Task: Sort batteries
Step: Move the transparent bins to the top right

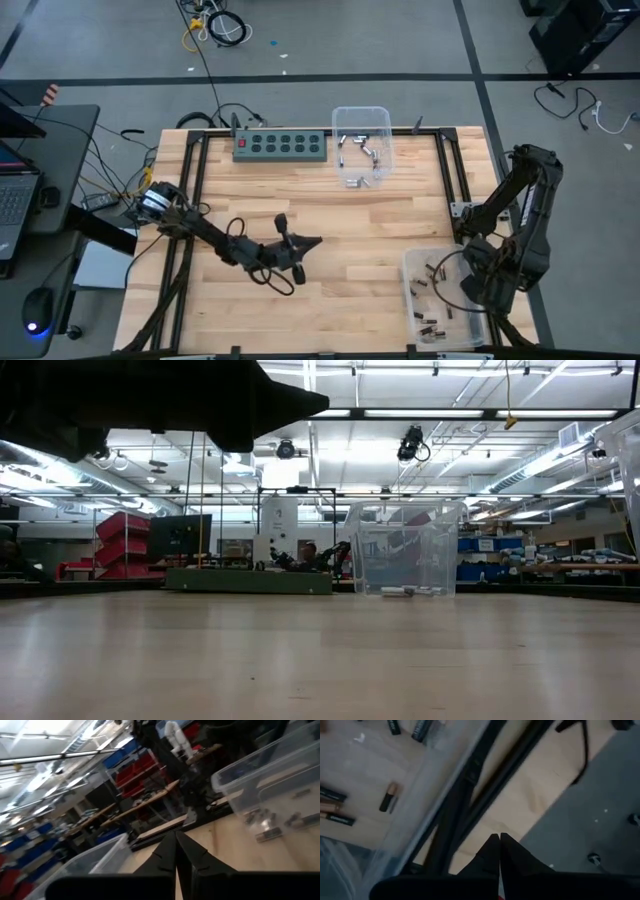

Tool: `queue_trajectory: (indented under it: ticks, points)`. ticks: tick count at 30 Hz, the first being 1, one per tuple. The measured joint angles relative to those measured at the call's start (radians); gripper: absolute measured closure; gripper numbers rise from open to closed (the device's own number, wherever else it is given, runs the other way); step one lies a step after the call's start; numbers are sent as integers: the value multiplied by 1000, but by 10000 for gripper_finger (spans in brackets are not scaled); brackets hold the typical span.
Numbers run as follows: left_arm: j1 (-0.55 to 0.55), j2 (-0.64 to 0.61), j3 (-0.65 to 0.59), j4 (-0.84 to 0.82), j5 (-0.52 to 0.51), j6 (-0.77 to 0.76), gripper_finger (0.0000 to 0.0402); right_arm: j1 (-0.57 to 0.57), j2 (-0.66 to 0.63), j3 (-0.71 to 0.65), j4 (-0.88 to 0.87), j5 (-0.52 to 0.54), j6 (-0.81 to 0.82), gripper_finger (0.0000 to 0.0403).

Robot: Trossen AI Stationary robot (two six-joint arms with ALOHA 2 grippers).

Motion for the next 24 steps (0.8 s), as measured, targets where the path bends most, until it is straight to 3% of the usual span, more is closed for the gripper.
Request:
queue_trajectory:
  ticks: [9,18,24]
  points:
    - [-33,0,0,25,-119,106,400,7,1,-90,209,116,5,403]
    - [-61,0,-1,103,-223,245,401,-9,1,-94,221,263,-53,403]
    - [-106,-1,-1,120,-279,313,401,-83,1,-96,224,328,-179,403]
